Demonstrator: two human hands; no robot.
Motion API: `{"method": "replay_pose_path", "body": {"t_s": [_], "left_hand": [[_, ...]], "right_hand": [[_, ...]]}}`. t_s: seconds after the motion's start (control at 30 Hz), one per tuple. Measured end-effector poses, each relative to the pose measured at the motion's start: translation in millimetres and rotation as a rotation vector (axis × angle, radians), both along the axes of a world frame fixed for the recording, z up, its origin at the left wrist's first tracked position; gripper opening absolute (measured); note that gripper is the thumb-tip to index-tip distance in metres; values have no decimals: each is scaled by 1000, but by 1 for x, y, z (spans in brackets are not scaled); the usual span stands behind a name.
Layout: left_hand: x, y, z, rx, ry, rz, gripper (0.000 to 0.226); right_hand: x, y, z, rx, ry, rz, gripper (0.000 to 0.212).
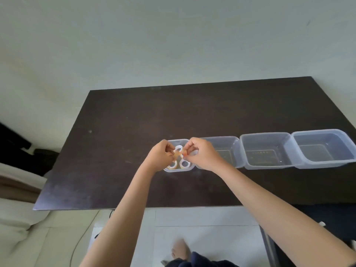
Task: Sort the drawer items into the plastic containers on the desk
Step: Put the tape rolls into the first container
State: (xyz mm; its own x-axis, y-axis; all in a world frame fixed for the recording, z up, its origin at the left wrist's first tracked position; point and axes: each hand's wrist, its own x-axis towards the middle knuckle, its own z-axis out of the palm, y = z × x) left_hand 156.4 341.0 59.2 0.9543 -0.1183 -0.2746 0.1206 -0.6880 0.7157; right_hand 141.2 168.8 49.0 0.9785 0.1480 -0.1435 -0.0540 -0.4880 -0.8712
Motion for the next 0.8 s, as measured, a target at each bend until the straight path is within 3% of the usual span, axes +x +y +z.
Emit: {"method": "replay_pose_path", "body": {"t_s": [0.3, 0.8], "left_hand": [[23, 4, -37, 132, 78, -108, 23], [4, 4, -38, -19, -63, -78, 31]], "right_hand": [[29, 28, -24, -234, 75, -37, 12], [6, -7, -12, -132, 7, -78, 18]]}}
